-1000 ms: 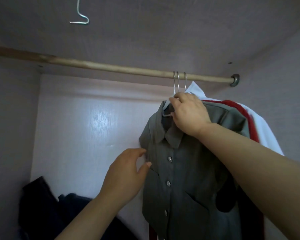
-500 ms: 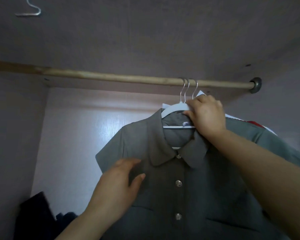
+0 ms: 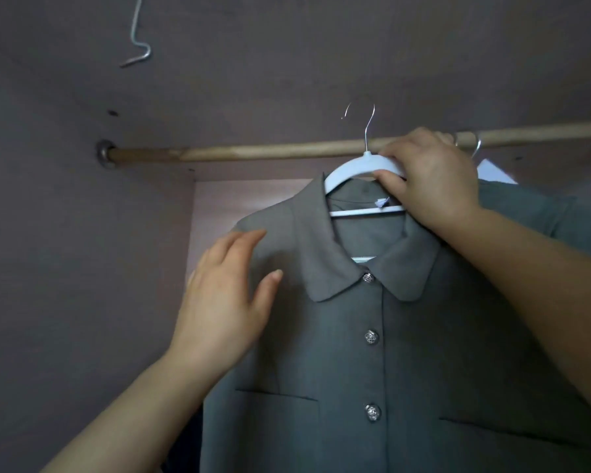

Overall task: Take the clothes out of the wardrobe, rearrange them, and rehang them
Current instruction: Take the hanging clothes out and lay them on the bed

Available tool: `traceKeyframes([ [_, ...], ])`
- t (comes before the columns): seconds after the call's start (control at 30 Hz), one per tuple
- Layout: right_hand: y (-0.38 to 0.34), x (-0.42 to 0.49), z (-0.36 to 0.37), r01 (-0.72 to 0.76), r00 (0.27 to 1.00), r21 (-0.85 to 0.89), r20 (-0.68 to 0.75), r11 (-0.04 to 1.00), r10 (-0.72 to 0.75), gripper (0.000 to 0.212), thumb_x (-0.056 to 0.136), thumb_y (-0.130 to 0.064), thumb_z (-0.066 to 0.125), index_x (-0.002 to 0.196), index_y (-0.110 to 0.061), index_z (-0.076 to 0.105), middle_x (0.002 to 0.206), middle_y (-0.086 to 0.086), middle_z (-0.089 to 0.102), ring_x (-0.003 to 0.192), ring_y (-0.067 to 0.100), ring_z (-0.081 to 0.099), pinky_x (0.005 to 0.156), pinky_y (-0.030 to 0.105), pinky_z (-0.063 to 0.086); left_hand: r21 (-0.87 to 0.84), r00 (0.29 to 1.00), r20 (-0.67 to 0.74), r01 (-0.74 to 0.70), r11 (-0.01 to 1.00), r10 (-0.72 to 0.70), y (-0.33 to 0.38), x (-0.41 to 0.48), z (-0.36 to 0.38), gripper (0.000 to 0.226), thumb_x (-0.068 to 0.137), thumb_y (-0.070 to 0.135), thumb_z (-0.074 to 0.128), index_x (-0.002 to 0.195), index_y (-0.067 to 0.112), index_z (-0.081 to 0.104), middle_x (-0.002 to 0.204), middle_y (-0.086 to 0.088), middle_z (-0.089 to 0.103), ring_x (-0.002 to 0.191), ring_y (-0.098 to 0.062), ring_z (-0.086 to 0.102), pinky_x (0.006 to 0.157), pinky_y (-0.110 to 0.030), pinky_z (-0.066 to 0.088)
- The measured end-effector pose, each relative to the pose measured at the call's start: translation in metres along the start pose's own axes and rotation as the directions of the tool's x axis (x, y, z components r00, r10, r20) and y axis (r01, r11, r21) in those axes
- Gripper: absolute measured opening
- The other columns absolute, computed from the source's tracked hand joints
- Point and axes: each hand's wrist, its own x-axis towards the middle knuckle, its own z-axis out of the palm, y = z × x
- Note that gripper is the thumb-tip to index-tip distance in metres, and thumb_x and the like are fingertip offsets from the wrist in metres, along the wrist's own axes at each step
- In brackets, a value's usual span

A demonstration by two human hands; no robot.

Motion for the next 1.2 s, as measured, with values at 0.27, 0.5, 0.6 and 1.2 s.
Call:
traceKeyframes([
  [0.27, -0.107, -0.064, 0.014, 0.138, 0.988, 0.378, -0.119, 0.916, -0.099, 0.033, 0.083, -0.041, 0.051, 0.098, -0.019, 0.069, 0.093, 0.008, 0.064, 0.084, 0.033, 0.062, 0.062, 0.035, 0.049, 0.192, 0.984, -0.093, 0.17, 0.967, -0.155, -0.04, -0.054, -0.054, 0.065, 0.081, 0.051, 0.039, 0.133, 0.013, 0.046, 0.13, -0.008, 0.05, 0.121, -0.018, 0.038, 0.103, -0.038, 0.033],
  [0.5, -0.214, -0.17, 0.016, 0.175, 0.982, 0.663, -0.174, 0.728, -0.078, 0.022, 0.091, -0.032, 0.056, 0.098, -0.017, 0.071, 0.09, 0.006, 0.067, 0.081, 0.026, 0.064, 0.062, 0.038, 0.051, 0.437, 0.924, -0.129, 0.379, 0.815, -0.361, -0.055, -0.186, -0.118, 0.06, 0.084, 0.049, 0.042, 0.134, 0.016, 0.044, 0.097, 0.004, 0.059, 0.094, -0.013, 0.046, 0.094, -0.044, 0.041],
  [0.6, -0.261, -0.216, 0.01, 0.165, 0.984, 0.764, -0.172, 0.624, -0.05, 0.022, 0.091, -0.03, 0.059, 0.096, -0.014, 0.073, 0.087, 0.008, 0.068, 0.08, 0.021, 0.06, 0.068, 0.03, 0.046, 0.561, 0.899, -0.159, 0.422, 0.712, -0.408, -0.04, -0.245, -0.158, 0.051, 0.084, 0.046, 0.044, 0.129, 0.021, 0.046, 0.091, 0.003, 0.059, 0.091, -0.014, 0.047, 0.092, -0.036, 0.037],
  [1.2, -0.518, -0.306, -0.217, 0.186, 0.976, 0.935, -0.21, -0.303, -0.049, 0.023, 0.089, -0.029, 0.064, 0.101, -0.011, 0.072, 0.088, 0.008, 0.068, 0.08, 0.019, 0.055, 0.07, 0.032, 0.044, 0.793, 0.686, -0.592, 0.59, -0.154, -0.423, 0.156, -0.415, -0.411, 0.035, 0.086, 0.041, 0.047, 0.118, 0.026, 0.051, 0.105, 0.004, 0.06, 0.1, -0.012, 0.048, 0.103, -0.028, 0.025],
])
